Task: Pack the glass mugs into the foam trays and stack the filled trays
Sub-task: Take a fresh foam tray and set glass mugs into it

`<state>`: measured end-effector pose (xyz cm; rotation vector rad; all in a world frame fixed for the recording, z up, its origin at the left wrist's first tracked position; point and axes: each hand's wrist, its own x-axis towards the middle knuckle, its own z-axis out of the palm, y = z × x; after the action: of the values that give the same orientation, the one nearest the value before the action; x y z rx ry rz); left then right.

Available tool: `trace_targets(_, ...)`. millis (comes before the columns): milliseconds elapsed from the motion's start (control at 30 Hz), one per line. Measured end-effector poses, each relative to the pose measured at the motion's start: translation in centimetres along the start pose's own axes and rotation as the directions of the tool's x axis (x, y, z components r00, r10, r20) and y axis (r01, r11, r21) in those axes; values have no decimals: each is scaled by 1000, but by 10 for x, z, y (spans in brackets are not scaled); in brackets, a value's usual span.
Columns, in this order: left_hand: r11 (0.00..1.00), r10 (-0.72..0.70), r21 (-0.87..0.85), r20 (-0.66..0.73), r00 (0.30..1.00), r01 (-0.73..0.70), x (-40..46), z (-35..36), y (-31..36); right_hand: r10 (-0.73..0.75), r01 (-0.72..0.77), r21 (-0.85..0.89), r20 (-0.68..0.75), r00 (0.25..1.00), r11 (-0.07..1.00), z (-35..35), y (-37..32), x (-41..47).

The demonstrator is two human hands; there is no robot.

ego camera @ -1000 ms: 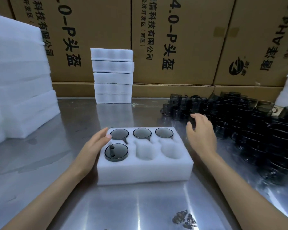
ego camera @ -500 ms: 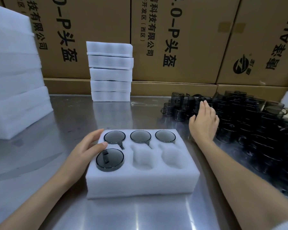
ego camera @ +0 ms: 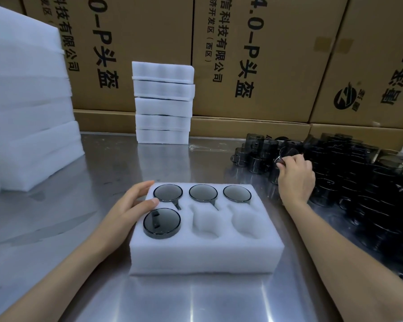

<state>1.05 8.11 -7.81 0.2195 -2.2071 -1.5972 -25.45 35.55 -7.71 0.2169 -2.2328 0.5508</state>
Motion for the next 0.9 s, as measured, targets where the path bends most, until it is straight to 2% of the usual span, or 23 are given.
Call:
trace_targets(67,1000,-1,5,4,1000,1,0,-1,0,-15,16,32,-37,999,999,-6,-1,-5)
trace_targets(233,1000,10,-18,15,1000,-10,0,0,-2,-4,36,315,-101,995,948,-27,-17,-26)
trace_targets(300,1000,13,-23,21,1000,-12,0,1,-2,37,4,431,-87,995,903,-38,-27,-37)
trace_targets(433,1000,2,5,13,1000,-2,0,-1,-4,104,-106,588,36,994,802,-64,-50,-54)
trace_targets(567,1000,7,3,26,1000,-7,-1,-3,-4,-46,-36,697,100,994,717,-98,-78,-64)
trace_targets(633,1000,8,-6,35,999,-7,-2,-3,-5,-188,37,732,125,974,680,-113,-91,-72)
trace_targets(767,1000,21,-4,55,998,-21,-3,-3,-5,-491,251,680,182,852,689,-130,-100,-89)
trace_targets(900,1000,16,19,48,999,-17,-6,-3,-4,-588,347,640,207,782,685,-141,-101,-96)
